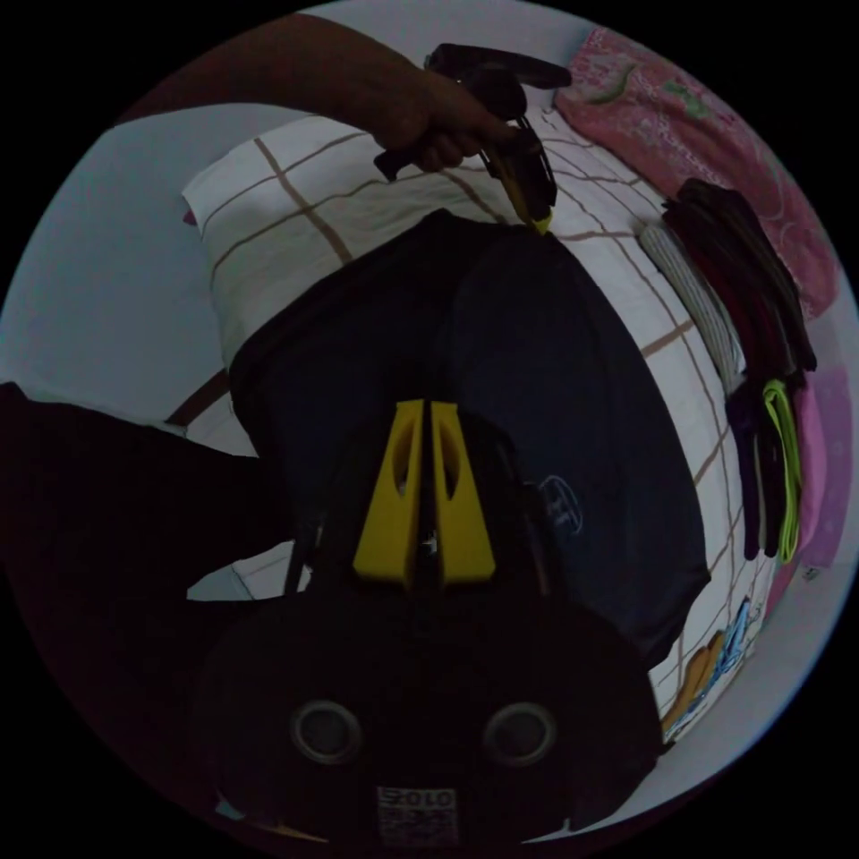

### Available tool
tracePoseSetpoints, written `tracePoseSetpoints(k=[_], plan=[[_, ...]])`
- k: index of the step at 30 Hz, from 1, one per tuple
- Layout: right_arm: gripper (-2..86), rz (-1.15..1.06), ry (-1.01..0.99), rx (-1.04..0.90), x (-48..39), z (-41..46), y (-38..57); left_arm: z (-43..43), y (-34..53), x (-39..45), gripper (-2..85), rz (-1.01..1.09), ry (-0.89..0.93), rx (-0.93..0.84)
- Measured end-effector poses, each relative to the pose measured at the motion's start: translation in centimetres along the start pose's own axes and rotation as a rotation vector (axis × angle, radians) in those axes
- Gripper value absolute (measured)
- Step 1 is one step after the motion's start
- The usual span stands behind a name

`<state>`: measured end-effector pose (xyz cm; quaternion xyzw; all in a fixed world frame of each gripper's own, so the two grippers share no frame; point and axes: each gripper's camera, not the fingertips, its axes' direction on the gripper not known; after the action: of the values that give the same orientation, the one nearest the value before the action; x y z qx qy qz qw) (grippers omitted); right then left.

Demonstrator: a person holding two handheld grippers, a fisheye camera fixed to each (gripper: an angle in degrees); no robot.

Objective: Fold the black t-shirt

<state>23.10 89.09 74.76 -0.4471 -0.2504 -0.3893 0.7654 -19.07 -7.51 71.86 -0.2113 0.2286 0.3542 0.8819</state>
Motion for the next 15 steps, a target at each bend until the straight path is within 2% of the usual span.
tracePoseSetpoints(k=[6,10,12,15], plan=[[3.6,0.041,-0.065,-0.006,1.3,-0.2,0.3,-0.3,0.4,0.2,0.4,0.032,-0.006,-0.001],[3.2,0.078,-0.138,0.091,3.3,-2.6,1.0,-1.9,1.7,0.4,2.1,0.041,-0.042,0.03],[3.1,0.097,-0.166,0.17,4.3,-4.5,1.9,-3.8,3.9,1.1,3.4,0.038,-0.084,0.118],[3.4,0.175,-0.147,0.243,6.2,-6.7,4.6,-4.0,7.4,3.1,4.8,0.072,-0.01,0.121]])
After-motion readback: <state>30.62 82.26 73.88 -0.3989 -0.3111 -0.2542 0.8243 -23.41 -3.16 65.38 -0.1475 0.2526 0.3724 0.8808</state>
